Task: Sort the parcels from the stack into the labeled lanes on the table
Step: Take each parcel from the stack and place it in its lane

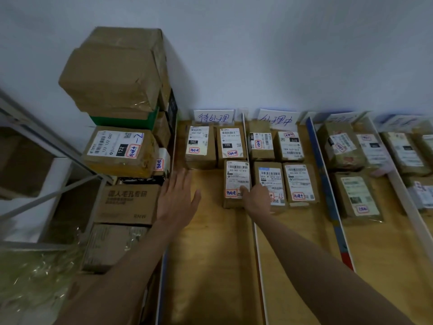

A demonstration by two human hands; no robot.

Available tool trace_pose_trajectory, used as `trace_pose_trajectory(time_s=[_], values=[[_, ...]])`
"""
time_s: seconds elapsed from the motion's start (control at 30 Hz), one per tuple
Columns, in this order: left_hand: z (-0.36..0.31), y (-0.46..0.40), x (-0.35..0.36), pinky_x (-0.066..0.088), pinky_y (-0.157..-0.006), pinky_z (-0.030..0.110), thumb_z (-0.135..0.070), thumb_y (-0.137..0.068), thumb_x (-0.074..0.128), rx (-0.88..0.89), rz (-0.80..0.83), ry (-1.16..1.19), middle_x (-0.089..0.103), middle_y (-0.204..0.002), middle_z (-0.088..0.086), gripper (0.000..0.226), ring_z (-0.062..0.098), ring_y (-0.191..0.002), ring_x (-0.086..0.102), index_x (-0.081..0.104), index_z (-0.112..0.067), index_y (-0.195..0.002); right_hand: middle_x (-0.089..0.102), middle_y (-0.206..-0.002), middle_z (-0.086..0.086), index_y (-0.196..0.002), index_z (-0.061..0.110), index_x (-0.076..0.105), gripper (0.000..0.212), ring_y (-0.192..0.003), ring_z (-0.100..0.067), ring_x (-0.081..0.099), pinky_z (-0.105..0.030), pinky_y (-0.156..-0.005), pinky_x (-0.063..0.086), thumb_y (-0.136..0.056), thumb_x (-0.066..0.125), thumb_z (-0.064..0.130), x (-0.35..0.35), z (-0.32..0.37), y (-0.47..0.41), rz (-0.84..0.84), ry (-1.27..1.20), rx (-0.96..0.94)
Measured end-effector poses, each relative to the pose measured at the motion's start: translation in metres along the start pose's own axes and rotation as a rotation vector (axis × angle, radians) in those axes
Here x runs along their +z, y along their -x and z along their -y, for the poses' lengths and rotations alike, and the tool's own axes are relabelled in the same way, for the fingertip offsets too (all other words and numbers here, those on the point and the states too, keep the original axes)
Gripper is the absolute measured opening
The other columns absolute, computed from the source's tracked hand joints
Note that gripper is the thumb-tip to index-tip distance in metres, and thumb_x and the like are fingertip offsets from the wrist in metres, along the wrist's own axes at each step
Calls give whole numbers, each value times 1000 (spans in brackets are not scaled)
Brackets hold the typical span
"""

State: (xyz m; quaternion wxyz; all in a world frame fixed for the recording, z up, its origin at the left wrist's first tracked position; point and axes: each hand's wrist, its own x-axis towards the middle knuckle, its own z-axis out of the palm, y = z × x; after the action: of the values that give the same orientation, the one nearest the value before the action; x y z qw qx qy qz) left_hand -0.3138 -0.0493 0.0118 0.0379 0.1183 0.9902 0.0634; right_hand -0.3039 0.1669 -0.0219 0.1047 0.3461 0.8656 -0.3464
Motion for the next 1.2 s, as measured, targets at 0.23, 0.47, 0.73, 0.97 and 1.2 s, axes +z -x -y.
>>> trace_pose_trajectory(time_s=[0.23, 0.47, 0.73, 0.97, 1.2], values=[[-2, 4, -10, 28, -118, 46, -46, -100, 39, 9, -29, -5, 34, -156, 8, 59, 25, -145, 29, 35, -14, -149, 41, -141, -18, -139, 3, 36, 56, -129, -35, 44, -48, -102, 46, -97, 57, 36, -10, 7, 5, -76, 77, -34], [-5, 37, -35, 24, -120, 43, -51, -101, 31, -41, -11, -63, 24, -161, 6, 63, 24, -148, 22, 24, -16, -153, 48, -139, -10, -137, 13, 43, 45, -131, -29, 42, -45, -110, 35, -99, 46, 36, -45, -4, 47, -245, 334, -497], [4, 125, -67, 38, -108, 45, -44, -97, 35, -153, -123, -38, 48, -141, 10, 55, 28, -128, 46, 38, -16, -144, 27, -160, -12, -153, 20, 30, 55, -149, -34, 19, -49, -122, 12, -103, 34, 43, -61, -23, 109, -233, 497, -737], [28, 181, -103, 24, -119, 47, -49, -99, 32, -252, -167, -53, 31, -157, 10, 62, 29, -143, 32, 30, -13, -150, 31, -158, -11, -152, 19, 30, 53, -148, -32, 22, -48, -122, 17, -103, 34, 38, -63, -10, 165, -244, 470, -799], [78, 236, -116, 24, -118, 46, -48, -100, 32, -199, -189, -93, 36, -152, 10, 60, 28, -140, 34, 28, -16, -151, 44, -147, -11, -146, 17, 38, 49, -139, -32, 36, -47, -116, 28, -100, 40, 36, -40, -1, 235, -290, 436, -813]])
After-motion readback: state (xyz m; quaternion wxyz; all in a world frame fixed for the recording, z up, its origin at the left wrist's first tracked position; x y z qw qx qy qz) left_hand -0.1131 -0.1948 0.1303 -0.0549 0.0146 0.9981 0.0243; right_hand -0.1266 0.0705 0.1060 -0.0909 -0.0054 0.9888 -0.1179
